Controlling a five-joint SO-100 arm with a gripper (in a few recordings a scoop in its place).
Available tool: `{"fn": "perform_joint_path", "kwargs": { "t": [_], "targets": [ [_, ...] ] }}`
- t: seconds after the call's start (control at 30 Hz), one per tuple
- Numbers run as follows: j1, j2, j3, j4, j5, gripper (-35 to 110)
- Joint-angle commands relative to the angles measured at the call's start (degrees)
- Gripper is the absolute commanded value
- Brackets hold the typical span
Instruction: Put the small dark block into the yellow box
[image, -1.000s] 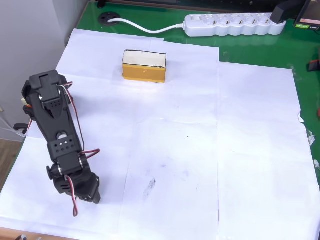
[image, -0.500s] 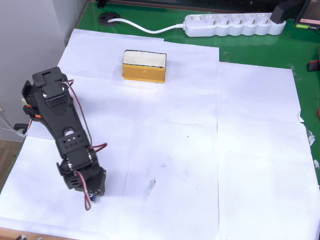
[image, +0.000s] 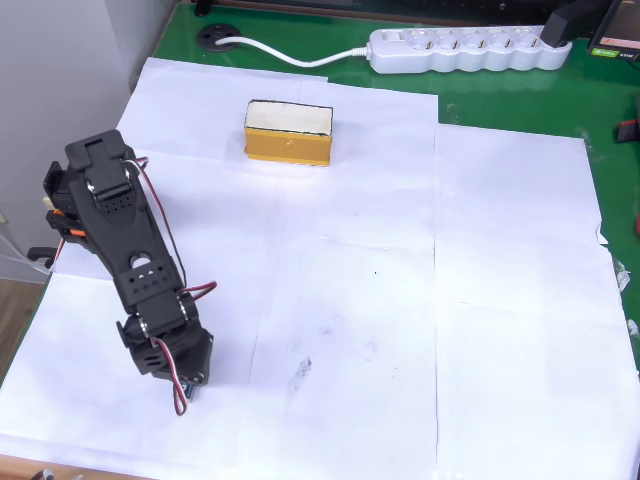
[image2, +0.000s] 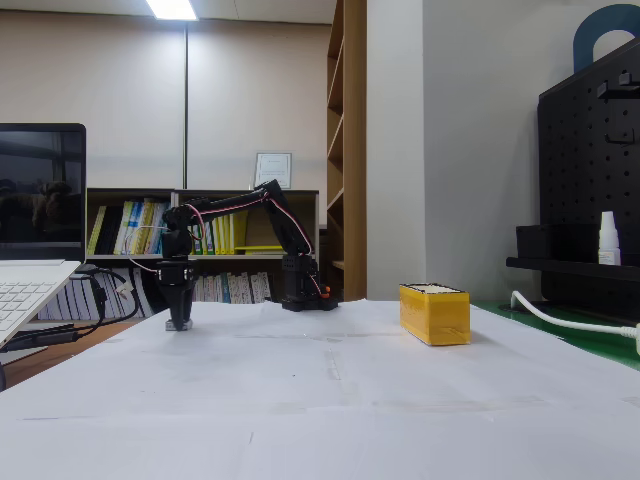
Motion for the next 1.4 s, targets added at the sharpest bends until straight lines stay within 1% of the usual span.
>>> {"fn": "perform_joint_path", "kwargs": {
  "t": [0.0, 0.13, 0.23, 0.37, 0.47, 0.57, 0.67, 0.8, 0.9, 0.93, 1.13, 1.27, 1.37],
  "targets": [
    [1.49, -8.96, 2.29, 3.34, -1.49, 0],
    [3.16, -11.78, 12.04, 15.38, -4.48, 0],
    [2.64, -14.15, 21.18, 23.82, -4.57, 0],
    [0.18, -19.16, 28.56, 29.44, -4.22, 0],
    [-2.37, -22.68, 31.46, 30.06, -4.92, 0],
    [-6.5, -25.31, 31.55, 29.27, -9.84, 0],
    [-12.13, -27.69, 30.67, 28.21, -16.44, 0],
    [-21.53, -32.43, 26.89, 23.12, -18.72, 0],
    [-30.76, -37.18, 21.8, 16.79, -18.54, 0],
    [-33.66, -38.14, 21.45, 16.26, -18.54, 0],
    [-51.15, -41.48, 20.57, 18.72, -17.58, 0],
    [-62.49, -44.47, 13.36, 22.41, -15.47, 0],
    [-69.79, -46.14, 5.89, 21.45, -12.48, 0]
  ]
}}
